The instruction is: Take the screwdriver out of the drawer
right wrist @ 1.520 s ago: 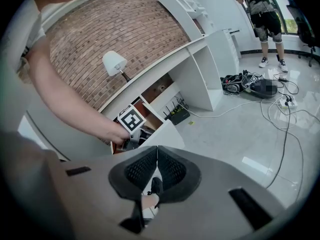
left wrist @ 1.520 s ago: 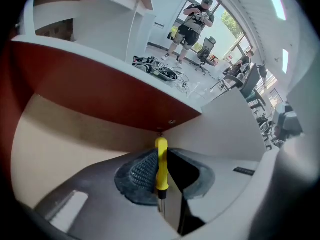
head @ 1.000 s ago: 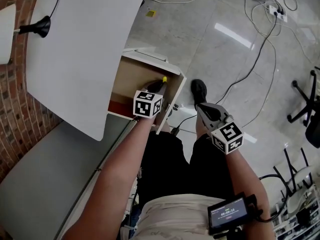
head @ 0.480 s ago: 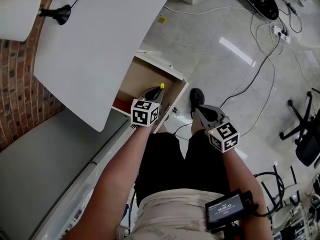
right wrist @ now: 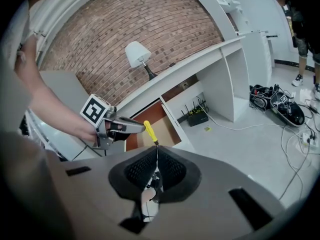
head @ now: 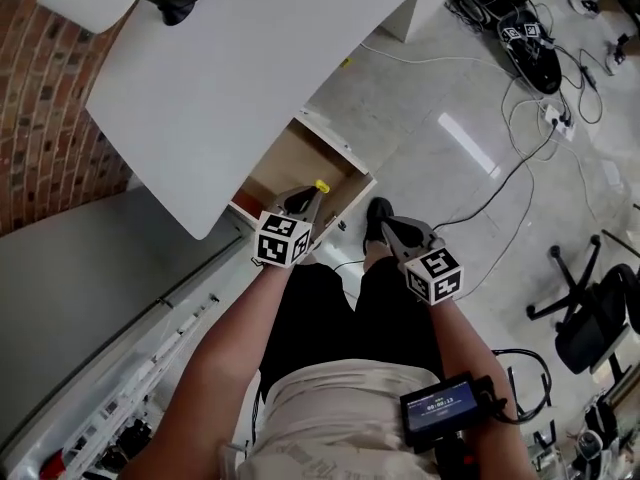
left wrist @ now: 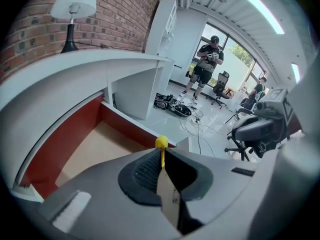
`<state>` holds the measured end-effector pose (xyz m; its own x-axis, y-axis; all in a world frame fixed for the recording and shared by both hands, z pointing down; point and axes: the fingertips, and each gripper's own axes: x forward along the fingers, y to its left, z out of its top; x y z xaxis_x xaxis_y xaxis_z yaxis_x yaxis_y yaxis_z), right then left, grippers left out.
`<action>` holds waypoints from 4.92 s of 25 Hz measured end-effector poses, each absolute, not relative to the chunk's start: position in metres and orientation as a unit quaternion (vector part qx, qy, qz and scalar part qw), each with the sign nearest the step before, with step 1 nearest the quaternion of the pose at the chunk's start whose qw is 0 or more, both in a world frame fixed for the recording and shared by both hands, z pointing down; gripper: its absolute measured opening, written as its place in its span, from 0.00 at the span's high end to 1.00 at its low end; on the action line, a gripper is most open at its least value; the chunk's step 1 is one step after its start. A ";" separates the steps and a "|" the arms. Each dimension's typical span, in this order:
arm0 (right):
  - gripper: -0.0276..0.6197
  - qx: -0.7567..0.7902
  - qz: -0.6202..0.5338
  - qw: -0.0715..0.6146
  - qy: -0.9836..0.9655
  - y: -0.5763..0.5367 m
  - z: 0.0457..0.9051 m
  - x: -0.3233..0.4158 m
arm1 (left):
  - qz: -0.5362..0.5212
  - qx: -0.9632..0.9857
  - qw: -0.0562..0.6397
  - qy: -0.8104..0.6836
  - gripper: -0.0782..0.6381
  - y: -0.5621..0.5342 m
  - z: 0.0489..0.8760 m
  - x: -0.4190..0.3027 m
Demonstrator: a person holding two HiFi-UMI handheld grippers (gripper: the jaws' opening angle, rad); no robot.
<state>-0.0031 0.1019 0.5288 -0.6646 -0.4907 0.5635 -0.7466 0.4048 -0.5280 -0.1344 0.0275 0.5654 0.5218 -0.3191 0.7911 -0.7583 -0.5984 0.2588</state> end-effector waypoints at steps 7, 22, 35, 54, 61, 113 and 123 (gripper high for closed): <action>0.95 0.350 0.385 0.171 -0.837 0.097 0.514 -0.013 | 0.338 0.823 0.297 -0.347 0.88 0.031 0.544 -0.143; 0.95 0.370 0.418 0.194 -0.807 0.124 0.545 0.003 | 0.494 0.798 0.260 -0.228 0.88 0.051 0.658 -0.155; 0.95 0.412 0.455 0.183 -0.768 0.148 0.575 0.028 | 0.550 0.774 0.284 -0.135 0.76 0.070 0.738 -0.143; 0.95 0.435 0.475 0.177 -0.745 0.170 0.586 0.019 | 0.525 0.789 0.315 -0.050 0.86 0.047 0.760 -0.105; 0.95 0.441 0.473 0.174 -0.743 0.169 0.587 0.020 | 0.537 0.781 0.312 -0.061 0.77 0.048 0.752 -0.117; 0.95 0.391 0.449 0.167 -0.785 0.127 0.545 -0.008 | 0.448 0.763 0.409 -0.223 0.86 0.075 0.638 -0.172; 0.95 0.372 0.441 0.169 -0.800 0.116 0.519 -0.005 | 0.366 0.759 0.458 -0.284 0.86 0.071 0.581 -0.168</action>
<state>-0.0049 0.1163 0.5186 -0.6671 -0.4456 0.5971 -0.7427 0.3353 -0.5796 -0.1681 0.0708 0.5814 0.5712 -0.0956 0.8152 -0.7656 -0.4202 0.4872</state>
